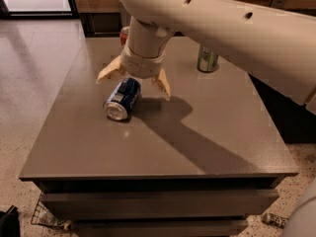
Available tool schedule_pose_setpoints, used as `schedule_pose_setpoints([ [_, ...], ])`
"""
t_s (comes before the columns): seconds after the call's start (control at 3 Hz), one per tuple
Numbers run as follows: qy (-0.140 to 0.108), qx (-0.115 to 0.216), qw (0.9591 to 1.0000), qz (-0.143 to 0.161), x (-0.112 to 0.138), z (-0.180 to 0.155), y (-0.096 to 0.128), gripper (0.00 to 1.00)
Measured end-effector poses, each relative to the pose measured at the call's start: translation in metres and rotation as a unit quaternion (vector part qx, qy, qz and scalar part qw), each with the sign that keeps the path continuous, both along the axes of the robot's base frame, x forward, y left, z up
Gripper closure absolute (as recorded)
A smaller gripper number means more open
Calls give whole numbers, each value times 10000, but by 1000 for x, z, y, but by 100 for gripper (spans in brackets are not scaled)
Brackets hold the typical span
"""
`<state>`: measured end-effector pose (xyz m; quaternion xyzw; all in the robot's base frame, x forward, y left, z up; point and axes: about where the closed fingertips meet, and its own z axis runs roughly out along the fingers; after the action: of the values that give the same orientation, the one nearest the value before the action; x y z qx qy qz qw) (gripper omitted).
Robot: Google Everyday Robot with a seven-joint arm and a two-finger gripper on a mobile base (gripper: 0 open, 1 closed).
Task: Place pepsi can upright
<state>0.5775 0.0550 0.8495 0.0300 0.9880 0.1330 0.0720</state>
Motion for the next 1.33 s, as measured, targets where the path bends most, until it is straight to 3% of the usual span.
schedule_pose_setpoints([
  [0.33,106,-96,9999,23,3,-15,7,20],
  [1.0,91,-90,9999,35,2,-14,6,67],
  [1.33,86,-93,9999,46,1,-14,6,98],
])
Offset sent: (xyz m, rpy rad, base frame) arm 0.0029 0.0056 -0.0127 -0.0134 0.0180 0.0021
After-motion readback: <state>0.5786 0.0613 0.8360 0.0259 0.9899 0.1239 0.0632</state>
